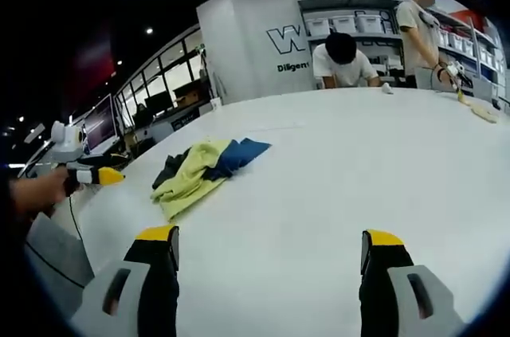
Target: Fold the garment on the visible template until the final outline fits inside the template.
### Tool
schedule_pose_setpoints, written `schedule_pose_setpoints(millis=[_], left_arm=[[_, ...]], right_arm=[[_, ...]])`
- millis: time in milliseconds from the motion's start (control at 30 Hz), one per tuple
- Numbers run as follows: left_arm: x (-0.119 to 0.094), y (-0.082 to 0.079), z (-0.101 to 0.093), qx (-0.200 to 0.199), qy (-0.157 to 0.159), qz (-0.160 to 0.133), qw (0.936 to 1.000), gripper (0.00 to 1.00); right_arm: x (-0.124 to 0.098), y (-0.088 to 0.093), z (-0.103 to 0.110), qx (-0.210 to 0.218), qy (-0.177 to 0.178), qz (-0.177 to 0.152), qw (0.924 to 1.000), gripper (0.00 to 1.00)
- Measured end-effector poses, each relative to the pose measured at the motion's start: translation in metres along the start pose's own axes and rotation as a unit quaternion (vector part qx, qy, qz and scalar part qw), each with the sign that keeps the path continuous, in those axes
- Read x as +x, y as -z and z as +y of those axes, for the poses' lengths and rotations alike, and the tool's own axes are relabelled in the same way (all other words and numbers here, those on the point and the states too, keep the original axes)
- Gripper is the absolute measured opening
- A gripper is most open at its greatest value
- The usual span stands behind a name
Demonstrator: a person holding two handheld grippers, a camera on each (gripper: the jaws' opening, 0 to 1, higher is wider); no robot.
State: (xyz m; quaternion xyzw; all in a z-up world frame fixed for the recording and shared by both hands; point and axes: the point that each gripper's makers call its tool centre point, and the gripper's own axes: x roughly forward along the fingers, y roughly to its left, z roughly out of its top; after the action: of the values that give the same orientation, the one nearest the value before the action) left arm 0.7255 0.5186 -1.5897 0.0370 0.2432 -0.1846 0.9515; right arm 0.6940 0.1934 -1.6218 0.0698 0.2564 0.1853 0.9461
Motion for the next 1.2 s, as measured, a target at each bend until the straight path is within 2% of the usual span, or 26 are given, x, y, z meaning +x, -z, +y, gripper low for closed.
schedule_pose_setpoints(millis=[67,133,267,300,500,567,733,767,967,1000,1067,1200], left_arm=[[0.009,-0.006,-0.001,0.005,0.004,0.000,1.0000,0.92],[0.029,-0.017,0.005,0.015,0.009,0.002,0.9998,0.91],[0.045,-0.030,0.004,0.025,0.013,0.002,0.9996,0.90],[0.054,-0.035,0.010,0.028,0.013,0.003,0.9995,0.89],[0.065,-0.049,0.012,0.032,0.017,0.003,0.9993,0.85],[0.077,-0.053,0.018,0.035,0.017,0.006,0.9992,0.83],[0.093,-0.052,0.030,0.039,0.010,0.026,0.9989,0.76],[0.099,-0.048,0.035,0.043,0.007,0.038,0.9983,0.75],[0.110,-0.043,0.041,0.046,0.003,0.056,0.9974,0.62],[0.118,-0.039,0.046,0.044,0.001,0.062,0.9971,0.60],[0.114,-0.035,0.042,0.044,-0.001,0.071,0.9965,0.56],[0.121,-0.030,0.044,0.044,0.004,0.074,0.9963,0.47]], right_arm=[[0.000,0.003,-0.003,0.004,0.003,-0.001,1.0000,0.95],[-0.001,0.007,-0.005,0.007,0.006,0.001,1.0000,0.95],[-0.004,0.008,-0.010,0.010,0.009,0.002,0.9999,0.95],[-0.005,0.007,-0.011,0.012,0.010,0.002,0.9999,0.95],[-0.013,-0.001,-0.008,0.010,0.010,-0.003,0.9999,0.95],[-0.015,-0.001,-0.009,0.015,0.012,-0.004,0.9998,0.95],[-0.014,0.006,-0.011,0.024,0.011,0.002,0.9996,0.95],[-0.014,0.007,-0.010,0.025,0.011,0.003,0.9996,0.95],[-0.013,0.012,-0.009,0.031,0.009,0.011,0.9994,0.95],[-0.013,0.013,-0.010,0.033,0.009,0.012,0.9994,0.95],[-0.012,0.015,-0.012,0.036,0.011,0.014,0.9992,0.95],[-0.012,0.016,-0.013,0.041,0.013,0.017,0.9989,0.95]])
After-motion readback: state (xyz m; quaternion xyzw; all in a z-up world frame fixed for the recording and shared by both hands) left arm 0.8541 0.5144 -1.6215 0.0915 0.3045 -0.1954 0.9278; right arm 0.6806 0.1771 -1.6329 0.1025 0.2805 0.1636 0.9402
